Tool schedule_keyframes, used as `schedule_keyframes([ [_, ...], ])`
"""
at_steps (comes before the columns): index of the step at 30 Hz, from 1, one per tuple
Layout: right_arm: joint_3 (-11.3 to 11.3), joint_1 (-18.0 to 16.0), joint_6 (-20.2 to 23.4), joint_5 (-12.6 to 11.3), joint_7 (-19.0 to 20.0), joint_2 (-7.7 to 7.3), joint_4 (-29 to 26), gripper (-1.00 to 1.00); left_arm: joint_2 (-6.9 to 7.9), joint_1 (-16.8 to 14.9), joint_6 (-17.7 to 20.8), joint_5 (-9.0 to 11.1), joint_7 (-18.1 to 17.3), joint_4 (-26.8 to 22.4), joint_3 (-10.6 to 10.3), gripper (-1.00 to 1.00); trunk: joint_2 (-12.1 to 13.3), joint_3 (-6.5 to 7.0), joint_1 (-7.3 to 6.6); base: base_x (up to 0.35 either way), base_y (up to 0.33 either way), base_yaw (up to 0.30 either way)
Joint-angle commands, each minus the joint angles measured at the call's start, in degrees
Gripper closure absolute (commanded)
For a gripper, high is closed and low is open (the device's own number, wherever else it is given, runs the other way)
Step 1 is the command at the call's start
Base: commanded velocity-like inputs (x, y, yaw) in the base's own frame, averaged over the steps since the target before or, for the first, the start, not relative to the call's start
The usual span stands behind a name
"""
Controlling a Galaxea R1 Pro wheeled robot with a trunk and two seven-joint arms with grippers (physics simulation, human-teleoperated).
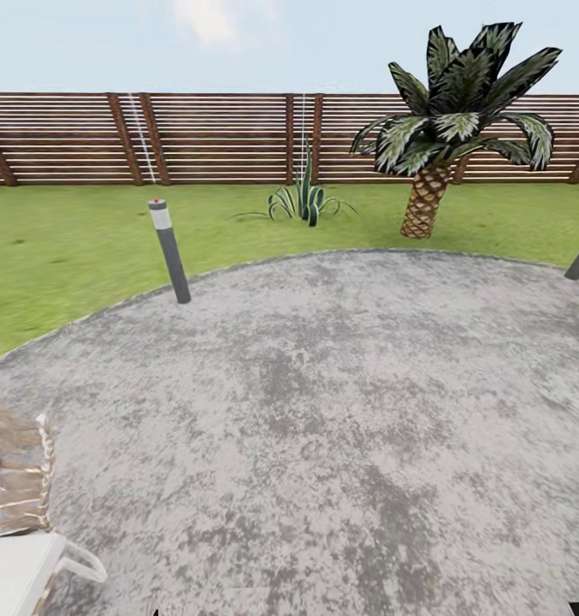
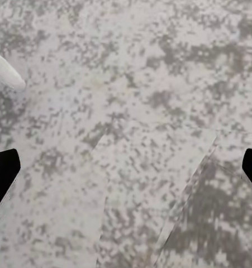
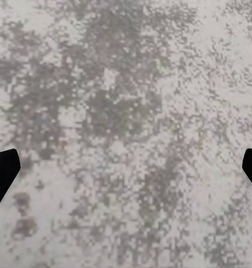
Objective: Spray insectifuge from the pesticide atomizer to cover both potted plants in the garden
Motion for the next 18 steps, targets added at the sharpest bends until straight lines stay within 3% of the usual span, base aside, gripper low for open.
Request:
schedule_keyframes([
  [1, -0.10, -0.03, -0.11, 0.60, -0.26, 0.02, 0.03, -1.00, 0.00, -0.03, -0.20, -0.01, 0.03, 0.06, 0.07, -1.00, -0.01, -0.04, 0.03, 0.337, 0.000, 0.000],
  [18, -0.10, -0.03, -0.11, 0.60, -0.26, 0.02, 0.08, -1.00, 0.00, -0.03, -0.20, -0.01, 0.02, 0.04, 0.07, -1.00, -0.01, -0.04, 0.03, 0.337, 0.000, 0.000],
])
